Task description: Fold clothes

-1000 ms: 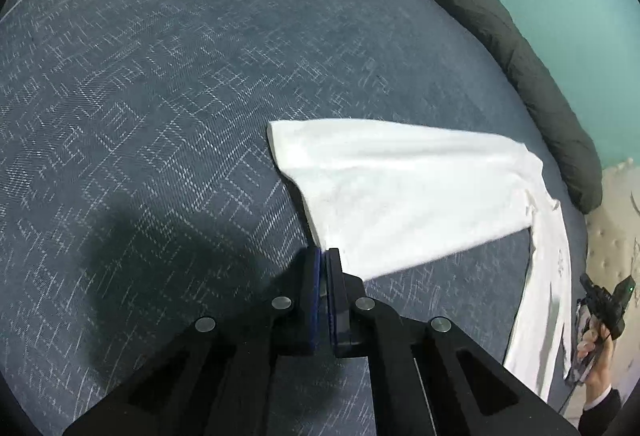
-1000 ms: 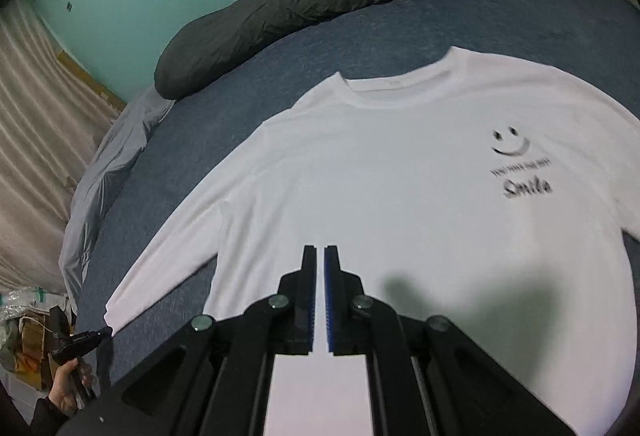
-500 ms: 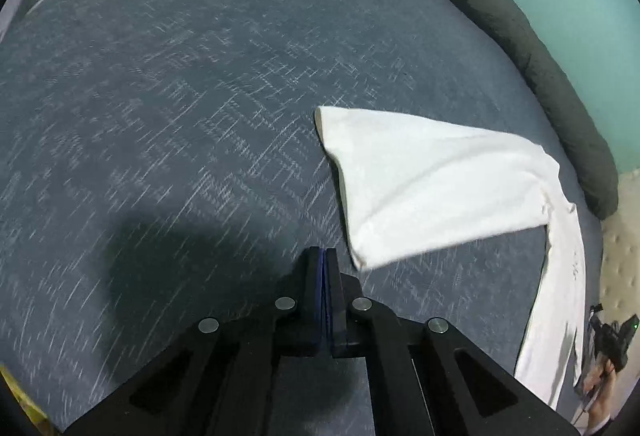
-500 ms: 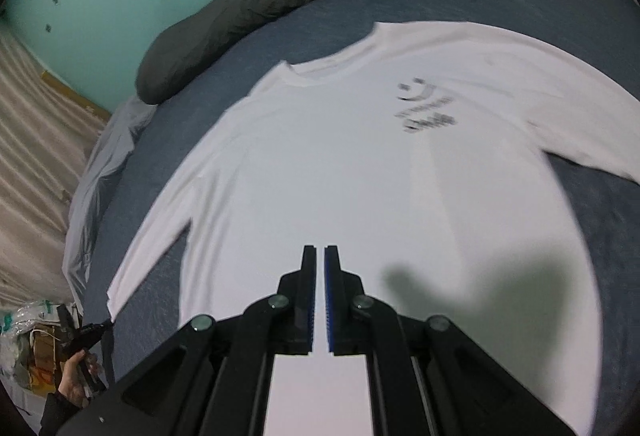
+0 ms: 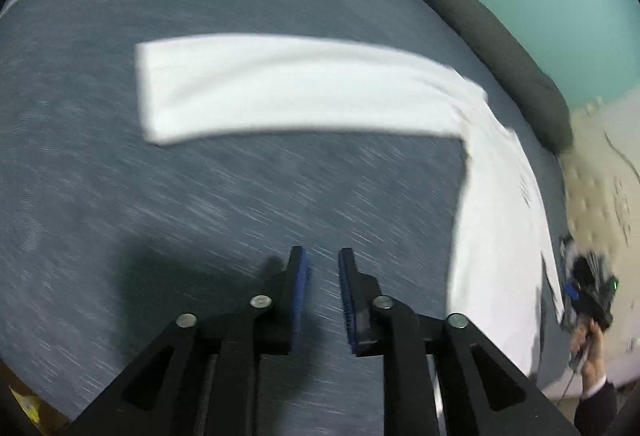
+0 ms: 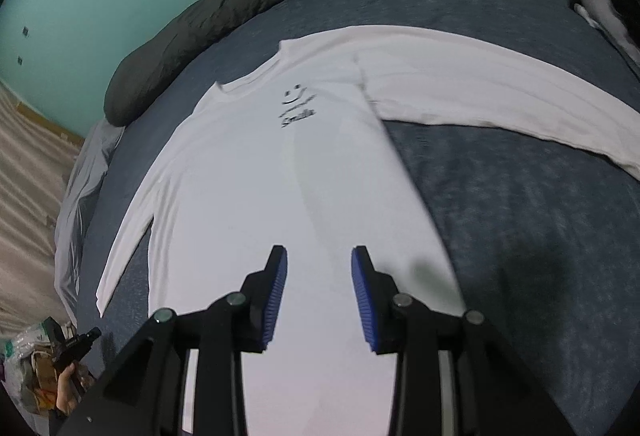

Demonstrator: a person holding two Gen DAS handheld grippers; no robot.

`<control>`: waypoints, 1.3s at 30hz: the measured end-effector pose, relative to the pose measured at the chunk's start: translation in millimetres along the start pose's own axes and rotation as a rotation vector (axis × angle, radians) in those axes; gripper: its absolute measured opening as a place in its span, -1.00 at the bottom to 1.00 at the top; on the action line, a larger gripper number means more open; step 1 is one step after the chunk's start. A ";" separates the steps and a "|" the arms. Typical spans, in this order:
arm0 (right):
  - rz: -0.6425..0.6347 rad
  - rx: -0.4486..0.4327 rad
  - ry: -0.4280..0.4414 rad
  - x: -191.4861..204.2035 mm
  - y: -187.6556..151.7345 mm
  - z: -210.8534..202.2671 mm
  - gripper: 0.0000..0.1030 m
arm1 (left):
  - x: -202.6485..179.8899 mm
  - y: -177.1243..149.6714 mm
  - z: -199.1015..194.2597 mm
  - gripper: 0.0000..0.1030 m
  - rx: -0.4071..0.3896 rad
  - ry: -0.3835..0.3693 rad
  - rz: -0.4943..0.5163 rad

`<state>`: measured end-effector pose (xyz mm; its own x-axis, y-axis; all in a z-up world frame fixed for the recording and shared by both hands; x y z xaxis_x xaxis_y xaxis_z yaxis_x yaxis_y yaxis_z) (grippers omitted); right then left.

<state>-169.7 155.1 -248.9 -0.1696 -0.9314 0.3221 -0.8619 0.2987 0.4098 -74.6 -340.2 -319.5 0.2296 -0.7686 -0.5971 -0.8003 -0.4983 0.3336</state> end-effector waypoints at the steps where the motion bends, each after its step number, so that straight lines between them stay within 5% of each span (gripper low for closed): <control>1: 0.008 -0.001 0.000 -4.8 -1.0 -3.6 -0.35 | -16.3 -12.5 -8.4 -0.56 0.023 -0.009 0.022; 6: 0.027 -0.003 0.000 -25.9 -6.6 -21.4 -0.31 | -78.4 -22.5 24.5 -0.55 0.118 -0.039 0.126; 8: 0.040 0.004 -0.005 -36.7 -8.9 -26.5 -0.31 | -110.2 -43.9 -6.9 -0.55 0.139 -0.044 0.157; 12: 0.067 0.013 -0.020 -61.7 -13.7 -33.7 -0.30 | -136.3 -55.5 32.1 -0.55 0.156 -0.043 0.207; 16: 0.088 0.001 -0.050 -90.7 -13.1 -41.3 -0.26 | -149.0 -53.7 53.4 -0.55 0.149 -0.050 0.207; 19: 0.126 -0.019 -0.065 -114.6 -9.4 -48.6 0.02 | -164.5 -65.3 70.6 -0.55 0.137 -0.066 0.199; 39: 0.389 -0.161 -0.300 -309.3 28.9 -82.9 0.07 | -214.3 -35.1 120.4 -0.45 0.124 -0.057 0.260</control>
<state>-102.6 469.0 -265.9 -0.6125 -0.7569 0.2278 -0.6276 0.6409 0.4420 -162.4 -109.8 -291.1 -0.0211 -0.8387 -0.5442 -0.8903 -0.2319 0.3918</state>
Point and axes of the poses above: each gripper's, at about its wrist camera, not at the fingertips, and z roughly the way its jaws point, x to its left, y to its top, the point moved 4 cm from there along z, roughly the way its jaws point, and after that the axes turned 10 degrees about -y, right-handed, at the moved point
